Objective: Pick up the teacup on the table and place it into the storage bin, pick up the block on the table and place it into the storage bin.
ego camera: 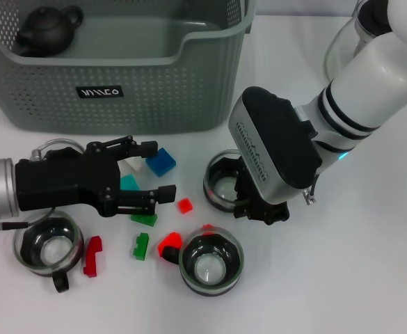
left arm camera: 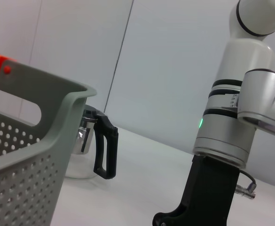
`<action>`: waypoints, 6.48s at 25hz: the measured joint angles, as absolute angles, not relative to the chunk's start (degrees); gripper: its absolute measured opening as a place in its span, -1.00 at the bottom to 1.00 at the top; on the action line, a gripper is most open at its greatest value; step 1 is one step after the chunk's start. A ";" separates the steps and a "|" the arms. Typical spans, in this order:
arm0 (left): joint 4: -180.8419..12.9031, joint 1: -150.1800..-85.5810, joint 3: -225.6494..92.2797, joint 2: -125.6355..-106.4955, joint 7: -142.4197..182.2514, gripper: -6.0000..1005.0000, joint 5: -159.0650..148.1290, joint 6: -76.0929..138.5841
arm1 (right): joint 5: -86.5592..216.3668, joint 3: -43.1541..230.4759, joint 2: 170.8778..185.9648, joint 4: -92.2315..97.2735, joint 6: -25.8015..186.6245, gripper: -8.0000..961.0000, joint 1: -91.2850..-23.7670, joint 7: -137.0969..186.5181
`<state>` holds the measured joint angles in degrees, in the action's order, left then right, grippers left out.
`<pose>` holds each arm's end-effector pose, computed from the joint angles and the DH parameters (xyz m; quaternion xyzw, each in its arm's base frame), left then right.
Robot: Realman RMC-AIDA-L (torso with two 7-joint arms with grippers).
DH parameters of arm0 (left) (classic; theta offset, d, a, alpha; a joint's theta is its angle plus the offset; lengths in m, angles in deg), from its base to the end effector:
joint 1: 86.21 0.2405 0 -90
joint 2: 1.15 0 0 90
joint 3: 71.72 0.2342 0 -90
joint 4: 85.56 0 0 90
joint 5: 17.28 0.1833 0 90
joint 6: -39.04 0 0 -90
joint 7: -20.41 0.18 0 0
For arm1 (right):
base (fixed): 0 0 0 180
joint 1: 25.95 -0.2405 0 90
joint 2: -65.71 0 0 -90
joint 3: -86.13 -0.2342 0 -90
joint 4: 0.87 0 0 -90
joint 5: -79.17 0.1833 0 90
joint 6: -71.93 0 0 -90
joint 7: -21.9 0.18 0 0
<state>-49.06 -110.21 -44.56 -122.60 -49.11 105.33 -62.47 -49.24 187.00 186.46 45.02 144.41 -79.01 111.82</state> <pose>-0.2355 0.2552 -0.0223 -0.9287 -0.2111 -0.2865 0.1046 0.1444 0.3072 -0.1320 0.9578 0.2105 0.1841 0.0661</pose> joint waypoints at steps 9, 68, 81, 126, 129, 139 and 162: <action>-49.53 -109.92 -44.56 -122.32 -48.60 0.81 105.33 -62.83 | -49.16 185.59 186.17 47.10 147.38 -0.86 -78.07 113.94; -50.38 -109.41 -48.87 -121.60 -43.39 0.78 104.54 -62.32 | -14.74 163.38 186.75 18.39 107.84 -0.67 -96.40 82.92; -51.13 -109.30 -48.87 -121.56 -43.31 0.78 104.53 -61.83 | -14.68 164.82 186.73 18.15 107.47 -0.63 -95.79 83.62; -50.92 -109.00 -48.86 -120.72 -43.30 0.76 104.58 -62.41 | -25.54 159.06 184.43 73.80 153.78 0.22 -66.27 118.20; -50.73 -108.89 -48.87 -120.59 -43.30 0.75 104.94 -62.40 | -28.63 158.00 184.28 78.10 163.57 0.22 -63.92 121.48; -50.76 -108.69 -48.46 -120.11 -42.01 0.75 105.49 -62.02 | -41.57 164.38 186.01 78.84 180.16 0.22 -63.88 126.06; -51.03 -108.09 -48.78 -120.68 -41.79 0.74 105.41 -61.85 | -45.16 193.61 186.63 66.44 162.24 0.21 -74.16 128.20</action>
